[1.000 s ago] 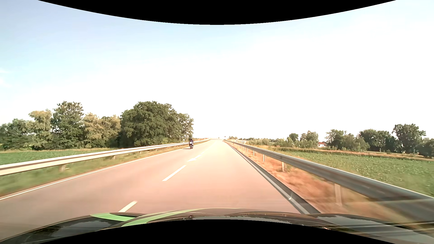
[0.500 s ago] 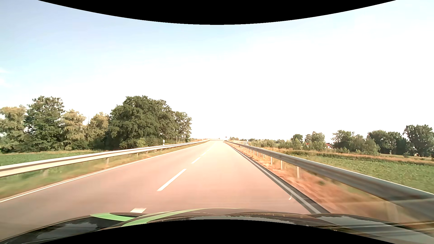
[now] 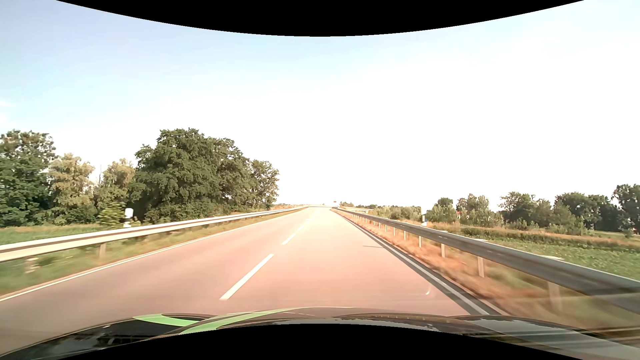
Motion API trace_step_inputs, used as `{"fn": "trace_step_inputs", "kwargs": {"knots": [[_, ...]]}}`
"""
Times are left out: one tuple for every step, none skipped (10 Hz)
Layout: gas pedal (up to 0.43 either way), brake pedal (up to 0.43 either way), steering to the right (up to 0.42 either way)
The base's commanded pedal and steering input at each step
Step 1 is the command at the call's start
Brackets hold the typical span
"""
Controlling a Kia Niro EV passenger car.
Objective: Follow the waypoints while adhering to traffic rules and regulations
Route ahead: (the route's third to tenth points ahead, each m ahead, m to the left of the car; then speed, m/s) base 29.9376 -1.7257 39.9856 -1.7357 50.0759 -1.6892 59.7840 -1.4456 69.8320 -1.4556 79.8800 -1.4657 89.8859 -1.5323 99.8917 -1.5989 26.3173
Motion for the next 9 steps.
{"fn": "trace_step_inputs", "kwargs": {"knots": [[0.000,0.000,0.001],[0.000,0.000,0.001],[0.000,0.000,0.001],[0.000,0.000,0.001],[0.000,0.000,0.001],[0.000,0.000,0.001],[0.000,0.000,0.001],[0.000,0.000,0.001],[0.000,0.000,0.001]]}}
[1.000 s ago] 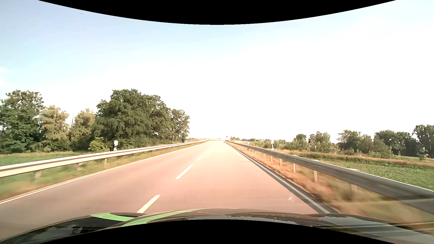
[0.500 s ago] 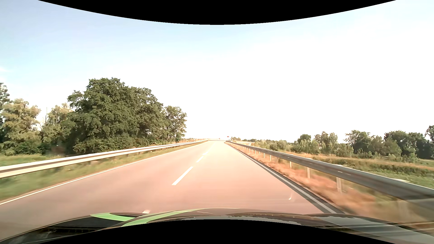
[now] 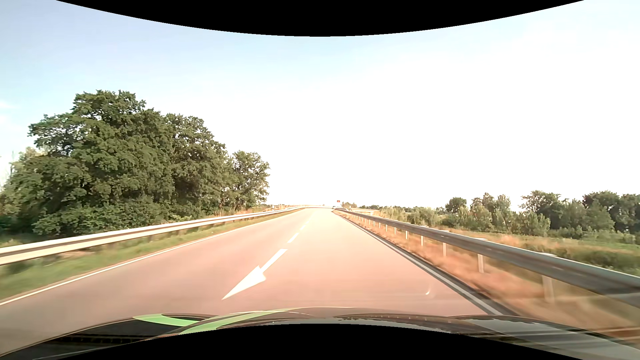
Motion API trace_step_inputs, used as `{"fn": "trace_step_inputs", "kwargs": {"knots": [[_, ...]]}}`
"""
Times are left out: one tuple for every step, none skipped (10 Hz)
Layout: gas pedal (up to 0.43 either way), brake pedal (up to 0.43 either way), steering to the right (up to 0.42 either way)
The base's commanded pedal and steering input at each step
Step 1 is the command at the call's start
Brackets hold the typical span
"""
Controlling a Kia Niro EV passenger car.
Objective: Follow the waypoints while adhering to traffic rules and regulations
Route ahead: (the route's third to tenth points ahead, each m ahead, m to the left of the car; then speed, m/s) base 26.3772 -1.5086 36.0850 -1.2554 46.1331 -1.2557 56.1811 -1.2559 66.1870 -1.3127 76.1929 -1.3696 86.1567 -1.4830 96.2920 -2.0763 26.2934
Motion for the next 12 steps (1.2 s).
{"fn": "trace_step_inputs", "kwargs": {"knots": [[0.000,0.000,0.001],[0.000,0.018,0.001],[0.000,0.043,0.001],[0.000,0.061,0.001],[0.000,0.079,0.001],[0.000,0.091,0.001],[0.000,0.116,0.001],[0.000,0.122,0.001],[0.000,0.128,0.001],[0.000,0.134,0.001],[0.000,0.134,0.001],[0.000,0.140,0.001]]}}
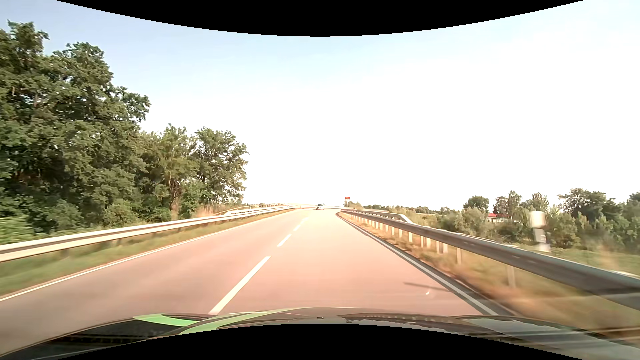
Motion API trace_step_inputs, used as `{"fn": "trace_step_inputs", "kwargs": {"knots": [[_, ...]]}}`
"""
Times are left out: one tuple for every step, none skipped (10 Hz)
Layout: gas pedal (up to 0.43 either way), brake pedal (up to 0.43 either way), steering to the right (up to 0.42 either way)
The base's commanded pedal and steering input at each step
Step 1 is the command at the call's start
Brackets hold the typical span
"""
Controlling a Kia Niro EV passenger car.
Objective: Follow the waypoints while adhering to traffic rules and regulations
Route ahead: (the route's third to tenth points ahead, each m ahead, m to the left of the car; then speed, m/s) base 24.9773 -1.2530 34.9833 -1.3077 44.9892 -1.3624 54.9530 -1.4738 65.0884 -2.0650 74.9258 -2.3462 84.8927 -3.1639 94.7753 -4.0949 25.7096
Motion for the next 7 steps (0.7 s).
{"fn": "trace_step_inputs", "kwargs": {"knots": [[0.000,0.134,0.001],[0.000,0.134,0.002],[0.000,0.128,0.002],[0.000,0.122,0.002],[0.000,0.110,0.002],[0.000,0.104,0.003],[0.000,0.098,0.004]]}}
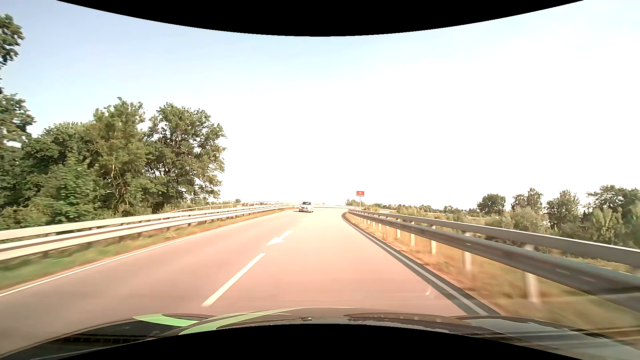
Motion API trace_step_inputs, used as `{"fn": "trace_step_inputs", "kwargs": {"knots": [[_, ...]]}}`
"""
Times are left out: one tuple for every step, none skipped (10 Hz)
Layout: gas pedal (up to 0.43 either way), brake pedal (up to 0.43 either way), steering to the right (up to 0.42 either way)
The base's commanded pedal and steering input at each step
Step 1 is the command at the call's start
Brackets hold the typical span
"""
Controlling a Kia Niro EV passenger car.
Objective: Follow the waypoints while adhering to traffic rules and regulations
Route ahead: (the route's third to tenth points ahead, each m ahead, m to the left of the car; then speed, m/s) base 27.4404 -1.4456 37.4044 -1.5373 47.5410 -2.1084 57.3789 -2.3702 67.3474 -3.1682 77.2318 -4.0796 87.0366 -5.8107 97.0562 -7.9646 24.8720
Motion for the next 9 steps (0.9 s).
{"fn": "trace_step_inputs", "kwargs": {"knots": [[0.000,0.085,0.005],[0.000,0.085,0.006],[0.000,0.079,0.006],[0.000,0.073,0.007],[0.000,0.067,0.007],[0.000,0.055,0.007],[0.000,0.061,0.007],[0.000,0.049,0.008],[0.000,0.049,0.009]]}}
